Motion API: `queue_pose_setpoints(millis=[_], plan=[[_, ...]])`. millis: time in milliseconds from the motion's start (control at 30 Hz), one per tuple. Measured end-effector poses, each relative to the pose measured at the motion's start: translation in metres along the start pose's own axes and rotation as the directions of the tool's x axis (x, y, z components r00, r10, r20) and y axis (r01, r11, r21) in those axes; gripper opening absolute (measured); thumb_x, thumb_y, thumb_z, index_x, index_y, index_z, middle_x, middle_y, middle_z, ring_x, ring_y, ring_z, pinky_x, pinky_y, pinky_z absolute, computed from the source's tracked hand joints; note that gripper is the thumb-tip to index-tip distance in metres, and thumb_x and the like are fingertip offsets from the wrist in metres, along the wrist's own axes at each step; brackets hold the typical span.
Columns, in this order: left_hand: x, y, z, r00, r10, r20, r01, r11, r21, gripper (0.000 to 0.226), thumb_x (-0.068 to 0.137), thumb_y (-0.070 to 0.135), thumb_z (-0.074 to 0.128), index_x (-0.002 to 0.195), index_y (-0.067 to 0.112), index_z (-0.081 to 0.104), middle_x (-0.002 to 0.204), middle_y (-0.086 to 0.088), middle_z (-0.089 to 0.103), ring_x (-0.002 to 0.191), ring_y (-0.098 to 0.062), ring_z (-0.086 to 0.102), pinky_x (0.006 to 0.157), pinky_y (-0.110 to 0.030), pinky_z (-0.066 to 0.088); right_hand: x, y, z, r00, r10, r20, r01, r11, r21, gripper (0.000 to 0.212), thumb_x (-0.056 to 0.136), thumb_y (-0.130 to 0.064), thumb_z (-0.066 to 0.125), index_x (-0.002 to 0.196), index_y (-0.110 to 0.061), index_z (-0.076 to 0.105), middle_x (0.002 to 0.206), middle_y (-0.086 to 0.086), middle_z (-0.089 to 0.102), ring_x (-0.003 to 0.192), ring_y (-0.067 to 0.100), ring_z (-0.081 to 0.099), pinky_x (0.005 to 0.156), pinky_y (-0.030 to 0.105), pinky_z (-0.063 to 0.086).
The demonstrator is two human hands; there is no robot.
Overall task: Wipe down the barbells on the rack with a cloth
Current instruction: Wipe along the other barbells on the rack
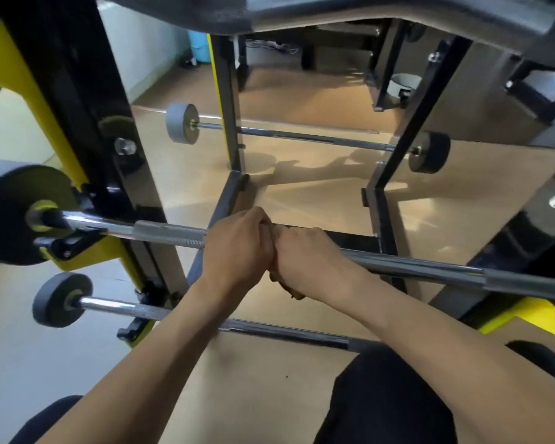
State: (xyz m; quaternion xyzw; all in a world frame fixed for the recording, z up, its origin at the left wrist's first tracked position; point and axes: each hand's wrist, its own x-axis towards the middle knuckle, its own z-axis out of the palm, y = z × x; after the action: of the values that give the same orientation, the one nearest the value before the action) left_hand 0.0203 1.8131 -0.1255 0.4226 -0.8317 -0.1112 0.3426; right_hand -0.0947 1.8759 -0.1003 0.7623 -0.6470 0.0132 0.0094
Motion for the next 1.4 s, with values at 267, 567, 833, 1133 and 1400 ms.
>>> queue_pose_setpoints(millis=[267, 567, 833, 1133, 1400], plan=[[0.008, 0.090, 0.044, 0.946, 0.078, 0.313, -0.132, 0.979, 0.153, 0.021, 0.098, 0.021, 0.035, 0.095, 0.011, 0.054, 0.087, -0.011, 0.066, 0.076, -0.033, 0.061, 0.063, -0.038, 0.045, -0.080, 0.065, 0.001, 0.981, 0.192, -0.025, -0.192, 0.981, 0.030, 0.015, 0.100, -0.021, 0.048, 0.107, -0.015, 0.060, 0.094, 0.003, 0.069, 0.081, 0.020, 0.067, 0.078, 0.038, 0.055], [-0.005, 0.167, 0.081, 0.893, 0.294, 0.340, -0.321, 0.947, 0.026, 0.017, 0.102, 0.027, 0.033, 0.093, 0.017, 0.042, 0.078, -0.005, 0.063, 0.062, -0.027, 0.055, 0.058, -0.038, 0.045, -0.157, 0.124, 0.001, 0.942, 0.290, -0.171, -0.302, 0.952, -0.053, 0.012, 0.089, -0.016, 0.065, 0.082, -0.018, 0.057, 0.079, -0.003, 0.058, 0.068, 0.017, 0.056, 0.064, 0.025, 0.036], [-0.018, 0.234, 0.119, 0.784, 0.473, 0.403, -0.451, 0.879, -0.154, 0.007, 0.096, 0.020, 0.042, 0.103, 0.017, 0.045, 0.080, -0.001, 0.061, 0.067, -0.025, 0.059, 0.061, -0.036, 0.046, -0.222, 0.173, 0.018, 0.843, 0.463, -0.275, -0.497, 0.865, -0.065, 0.037, 0.079, -0.006, 0.070, 0.089, -0.028, 0.042, 0.085, -0.010, 0.045, 0.085, 0.019, 0.053, 0.081, 0.033, 0.043], [-0.054, 0.247, 0.145, 0.686, 0.621, 0.378, -0.648, 0.759, -0.071, 0.062, 0.093, 0.018, 0.031, 0.151, -0.003, 0.022, 0.146, -0.021, 0.043, 0.136, -0.038, 0.040, 0.120, -0.048, 0.021, -0.247, 0.175, 0.067, 0.676, 0.603, -0.424, -0.705, 0.697, -0.131, 0.061, 0.092, -0.017, 0.059, 0.147, -0.006, 0.035, 0.144, 0.014, 0.046, 0.142, 0.031, 0.033, 0.120, 0.050, 0.018], [-0.102, 0.199, 0.154, 0.531, 0.754, 0.386, -0.618, 0.657, -0.432, 0.071, 0.084, 0.008, 0.039, 0.154, 0.012, 0.026, 0.162, -0.011, 0.022, 0.152, -0.022, 0.007, 0.124, -0.038, 0.010, -0.279, 0.146, 0.139, 0.451, 0.629, -0.633, -0.513, 0.763, 0.392, 0.044, 0.095, 0.010, 0.048, 0.139, 0.006, 0.046, 0.145, 0.023, 0.045, 0.139, 0.037, 0.038, 0.117, 0.045, 0.030]])
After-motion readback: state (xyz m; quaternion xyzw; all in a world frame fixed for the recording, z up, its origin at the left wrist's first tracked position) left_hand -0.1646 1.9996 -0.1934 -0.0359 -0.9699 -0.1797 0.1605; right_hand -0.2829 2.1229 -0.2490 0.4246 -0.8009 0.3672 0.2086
